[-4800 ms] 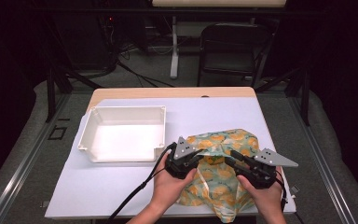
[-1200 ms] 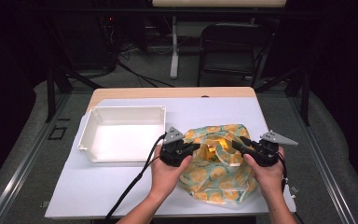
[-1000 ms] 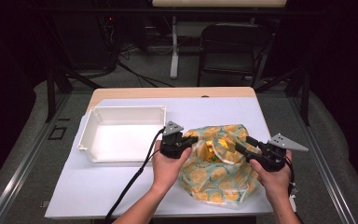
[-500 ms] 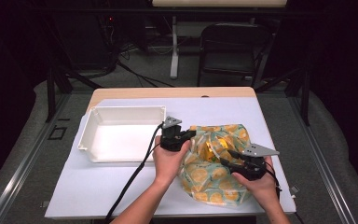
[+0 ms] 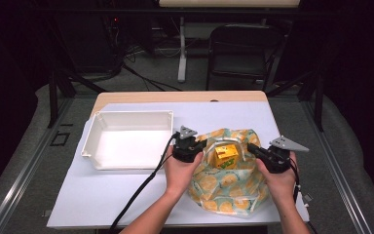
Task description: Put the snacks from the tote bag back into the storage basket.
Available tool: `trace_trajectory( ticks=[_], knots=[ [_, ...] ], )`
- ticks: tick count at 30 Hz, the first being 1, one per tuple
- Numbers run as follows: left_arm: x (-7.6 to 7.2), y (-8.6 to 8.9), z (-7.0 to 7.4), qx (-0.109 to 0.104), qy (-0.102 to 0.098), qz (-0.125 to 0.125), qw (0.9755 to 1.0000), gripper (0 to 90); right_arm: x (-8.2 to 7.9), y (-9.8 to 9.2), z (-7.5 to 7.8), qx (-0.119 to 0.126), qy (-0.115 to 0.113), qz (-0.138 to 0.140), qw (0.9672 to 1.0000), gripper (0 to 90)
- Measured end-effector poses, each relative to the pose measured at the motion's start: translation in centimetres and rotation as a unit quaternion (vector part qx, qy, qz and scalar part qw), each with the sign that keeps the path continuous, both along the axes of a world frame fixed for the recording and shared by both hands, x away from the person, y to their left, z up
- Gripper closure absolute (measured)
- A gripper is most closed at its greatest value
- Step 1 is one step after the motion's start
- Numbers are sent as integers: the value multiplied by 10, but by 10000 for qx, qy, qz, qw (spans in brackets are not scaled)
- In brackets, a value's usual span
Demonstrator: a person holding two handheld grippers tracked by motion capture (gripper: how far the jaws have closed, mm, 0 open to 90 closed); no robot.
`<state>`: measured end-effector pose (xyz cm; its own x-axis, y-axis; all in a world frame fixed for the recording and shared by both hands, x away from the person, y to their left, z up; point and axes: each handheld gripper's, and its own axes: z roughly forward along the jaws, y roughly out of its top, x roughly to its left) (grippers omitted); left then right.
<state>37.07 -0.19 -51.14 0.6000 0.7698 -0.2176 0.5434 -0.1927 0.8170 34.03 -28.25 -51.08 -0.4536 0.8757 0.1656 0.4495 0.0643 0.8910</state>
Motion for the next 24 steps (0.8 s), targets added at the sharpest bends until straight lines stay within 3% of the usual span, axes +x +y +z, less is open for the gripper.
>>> trace_trajectory(
  ticks=[2, 7, 9, 10, 12, 14, 18, 20, 23, 24],
  knots=[
    [-2, -6, -12, 198, 59, 33, 9998, 895, 8, 1, -10, 72, 238, -49, 9997, 900],
    [2, -7, -32, 500, 228, 211, 9983, 894, 21, 3, -35, -105, 894, -163, 9958, 900],
    [5, -9, -47, 923, 352, 289, 9947, 894, 27, 1, -45, -261, 1188, -199, 9924, 900],
    [5, -10, -52, 997, 418, 265, 9938, 894, 29, -1, -50, -312, 1321, -248, 9904, 900],
    [3, -9, -54, 1003, 285, 301, 9941, 893, 31, -6, -55, -124, 1451, -242, 9890, 900],
    [3, -9, -53, 966, 267, 275, 9946, 872, 30, -7, -53, -70, 1402, -220, 9899, 886],
    [-2, -4, -44, 838, 166, 186, 9962, 725, 19, -10, -37, 7, 1008, -162, 9948, 772],
    [-9, 3, -26, 511, -40, 41, 9987, 711, 10, -12, -24, 90, 705, -114, 9974, 677],
    [-18, 11, -7, 226, -182, -24, 9996, 622, -10, -13, -3, 226, 177, 29, 9996, 608],
    [-21, 14, -2, 127, -211, -23, 9997, 598, -16, -14, 3, 166, 92, 15, 9998, 588]
  ],
)
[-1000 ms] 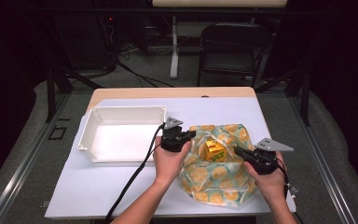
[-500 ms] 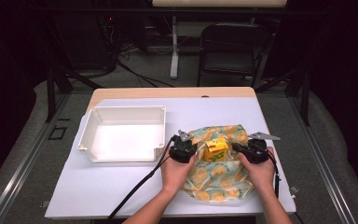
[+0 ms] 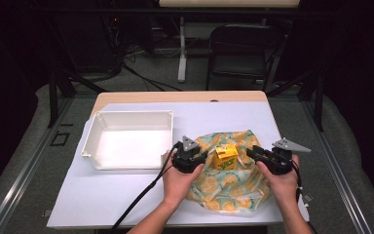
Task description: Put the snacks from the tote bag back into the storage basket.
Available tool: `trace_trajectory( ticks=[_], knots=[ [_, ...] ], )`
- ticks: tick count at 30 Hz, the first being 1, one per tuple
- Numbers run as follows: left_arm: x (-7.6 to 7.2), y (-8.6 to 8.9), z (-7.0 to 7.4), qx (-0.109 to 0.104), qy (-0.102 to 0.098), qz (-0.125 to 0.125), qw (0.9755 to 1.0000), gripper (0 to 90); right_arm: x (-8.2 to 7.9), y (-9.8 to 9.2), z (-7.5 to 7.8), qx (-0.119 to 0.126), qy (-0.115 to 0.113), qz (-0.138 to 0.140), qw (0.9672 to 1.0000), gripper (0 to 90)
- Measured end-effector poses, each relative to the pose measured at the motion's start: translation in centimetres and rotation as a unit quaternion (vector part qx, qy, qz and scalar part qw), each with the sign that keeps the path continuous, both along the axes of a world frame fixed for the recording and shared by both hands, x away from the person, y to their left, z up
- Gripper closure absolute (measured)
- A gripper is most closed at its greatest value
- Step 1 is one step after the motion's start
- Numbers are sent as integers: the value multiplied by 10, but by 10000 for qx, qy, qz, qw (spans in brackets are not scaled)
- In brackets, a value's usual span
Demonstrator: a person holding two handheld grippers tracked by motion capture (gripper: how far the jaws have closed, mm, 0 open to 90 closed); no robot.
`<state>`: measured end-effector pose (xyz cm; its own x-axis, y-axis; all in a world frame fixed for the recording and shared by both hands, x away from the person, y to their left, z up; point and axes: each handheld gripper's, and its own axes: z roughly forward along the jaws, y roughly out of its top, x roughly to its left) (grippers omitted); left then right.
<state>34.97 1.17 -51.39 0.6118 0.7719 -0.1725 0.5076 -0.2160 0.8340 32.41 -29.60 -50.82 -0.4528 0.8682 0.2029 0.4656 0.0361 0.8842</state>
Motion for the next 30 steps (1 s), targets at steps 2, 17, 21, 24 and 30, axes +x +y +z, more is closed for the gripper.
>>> trace_trajectory(
  ticks=[2, 17, 21, 24, 30],
  knots=[
    [-7, 3, 9, -94, -32, -51, 9999, 548, -10, -2, 9, 11, -123, -9, 9999, 549],
    [-1, -13, -47, 677, 656, -181, 9954, 716, 18, 24, -36, -865, 988, 147, 9912, 620],
    [5, -9, -43, 522, 497, 89, 9974, 844, 27, 23, -41, -804, 1023, -103, 9915, 900],
    [8, -8, -43, 469, 409, 254, 9977, 868, 31, 20, -38, -471, 901, -382, 9941, 900],
    [7, -11, -52, 615, 416, 119, 9972, 836, 35, 20, -51, -518, 1255, -277, 9904, 861]
  ],
)
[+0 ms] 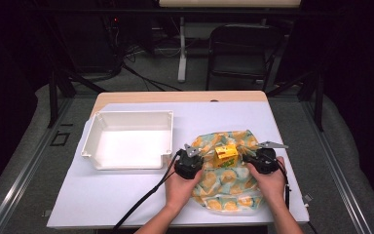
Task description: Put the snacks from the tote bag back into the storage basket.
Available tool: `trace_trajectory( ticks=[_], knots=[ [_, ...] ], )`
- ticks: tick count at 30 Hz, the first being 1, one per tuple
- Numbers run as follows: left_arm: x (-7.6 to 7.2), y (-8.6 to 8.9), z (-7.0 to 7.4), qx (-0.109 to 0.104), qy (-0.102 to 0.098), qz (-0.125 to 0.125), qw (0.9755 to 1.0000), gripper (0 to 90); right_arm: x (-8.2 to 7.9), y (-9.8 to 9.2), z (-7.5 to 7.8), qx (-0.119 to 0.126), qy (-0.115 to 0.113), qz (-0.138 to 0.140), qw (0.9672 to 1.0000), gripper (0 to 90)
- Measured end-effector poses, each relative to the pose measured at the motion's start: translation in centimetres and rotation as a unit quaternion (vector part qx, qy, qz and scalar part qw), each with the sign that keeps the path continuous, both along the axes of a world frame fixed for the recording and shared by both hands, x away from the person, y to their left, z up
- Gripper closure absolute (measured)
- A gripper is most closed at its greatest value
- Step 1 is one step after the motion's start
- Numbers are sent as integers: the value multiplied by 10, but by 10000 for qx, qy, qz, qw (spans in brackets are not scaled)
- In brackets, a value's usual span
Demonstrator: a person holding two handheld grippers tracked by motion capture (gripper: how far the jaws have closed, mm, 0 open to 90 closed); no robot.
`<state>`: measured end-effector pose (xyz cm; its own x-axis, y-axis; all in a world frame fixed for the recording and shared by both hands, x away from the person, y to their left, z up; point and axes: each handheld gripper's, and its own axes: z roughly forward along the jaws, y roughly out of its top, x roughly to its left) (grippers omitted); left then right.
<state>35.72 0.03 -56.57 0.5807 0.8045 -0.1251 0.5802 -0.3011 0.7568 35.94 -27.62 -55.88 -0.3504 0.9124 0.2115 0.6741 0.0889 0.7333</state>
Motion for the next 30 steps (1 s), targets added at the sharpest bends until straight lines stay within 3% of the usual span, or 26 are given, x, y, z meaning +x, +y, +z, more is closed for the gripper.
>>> trace_trajectory(
  ticks=[1, 3, 6, 11, 15, 21, 30],
  knots=[
    [0, 0, 0, 0, 0, 0, 10000, 823, 0, 0, 0, 0, 0, 0, 10000, 861],
    [-1, 2, 0, -86, -23, 14, 10000, 812, -7, -3, 9, 264, -220, 75, 9994, 733],
    [-2, 3, 0, -131, -56, 21, 9999, 788, -21, -4, 26, 205, -637, -5, 9978, 638],
    [-4, 6, 0, -268, -156, 131, 9994, 781, -53, -12, 59, 390, -1305, -236, 9904, 524],
    [-4, 6, 0, -272, -127, 110, 9995, 787, -68, -3, 77, 648, -1606, -183, 9847, 454],
    [-4, 4, 0, -207, -181, 60, 9996, 798, -73, 33, 81, 491, -1558, 99, 9865, 308],
    [-5, 4, 1, -209, -205, 52, 9996, 797, -63, 60, 65, 330, -1272, -13, 9913, 137]
  ],
)
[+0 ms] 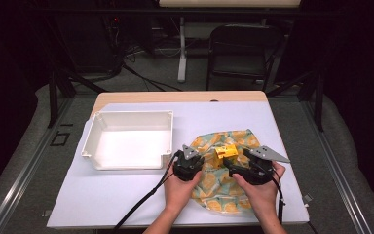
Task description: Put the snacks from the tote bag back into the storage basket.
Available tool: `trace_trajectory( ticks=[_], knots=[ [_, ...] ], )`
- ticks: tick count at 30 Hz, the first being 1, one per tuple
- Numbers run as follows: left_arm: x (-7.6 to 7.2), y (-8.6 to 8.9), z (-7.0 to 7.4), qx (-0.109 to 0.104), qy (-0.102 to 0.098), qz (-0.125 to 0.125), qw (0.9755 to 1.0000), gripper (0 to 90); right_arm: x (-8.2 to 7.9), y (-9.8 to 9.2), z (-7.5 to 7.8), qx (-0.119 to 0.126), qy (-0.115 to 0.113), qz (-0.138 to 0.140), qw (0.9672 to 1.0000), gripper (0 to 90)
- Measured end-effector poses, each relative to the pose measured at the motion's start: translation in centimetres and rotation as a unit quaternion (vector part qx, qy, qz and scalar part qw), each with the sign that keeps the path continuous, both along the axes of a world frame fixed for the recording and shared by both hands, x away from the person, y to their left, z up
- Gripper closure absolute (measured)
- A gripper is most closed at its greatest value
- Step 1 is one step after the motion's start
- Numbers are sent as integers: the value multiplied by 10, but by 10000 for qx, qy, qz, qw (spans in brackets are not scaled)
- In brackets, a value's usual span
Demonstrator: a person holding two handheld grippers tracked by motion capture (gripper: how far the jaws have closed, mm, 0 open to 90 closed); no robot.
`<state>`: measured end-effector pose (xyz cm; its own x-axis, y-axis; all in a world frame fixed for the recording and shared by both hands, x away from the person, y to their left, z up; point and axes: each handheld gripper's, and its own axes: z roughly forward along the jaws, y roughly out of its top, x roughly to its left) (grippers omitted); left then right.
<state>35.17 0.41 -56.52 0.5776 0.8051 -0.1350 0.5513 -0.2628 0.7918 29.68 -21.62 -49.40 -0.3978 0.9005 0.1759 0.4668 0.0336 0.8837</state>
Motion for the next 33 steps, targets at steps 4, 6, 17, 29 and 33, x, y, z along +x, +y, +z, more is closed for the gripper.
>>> trace_trajectory(
  ticks=[4, 6, 17, 29, 33],
  knots=[
    [0, 0, 0, 22, -7, -22, 10000, 799, 6, 9, -8, -39, 62, -97, 9999, 129],
    [0, 0, 0, 16, -11, -25, 10000, 800, 9, 13, -12, -101, 94, -107, 9998, 130],
    [0, 0, 0, 19, -23, -56, 10000, 802, 19, 29, -29, -377, 63, -409, 9984, 139],
    [-1, 0, 0, 30, -29, -75, 10000, 804, 27, 32, -39, -438, 79, -480, 9979, 160],
    [-1, 0, 0, 34, -34, -76, 10000, 805, 29, 32, -42, -420, 95, -440, 9981, 183]
  ],
)
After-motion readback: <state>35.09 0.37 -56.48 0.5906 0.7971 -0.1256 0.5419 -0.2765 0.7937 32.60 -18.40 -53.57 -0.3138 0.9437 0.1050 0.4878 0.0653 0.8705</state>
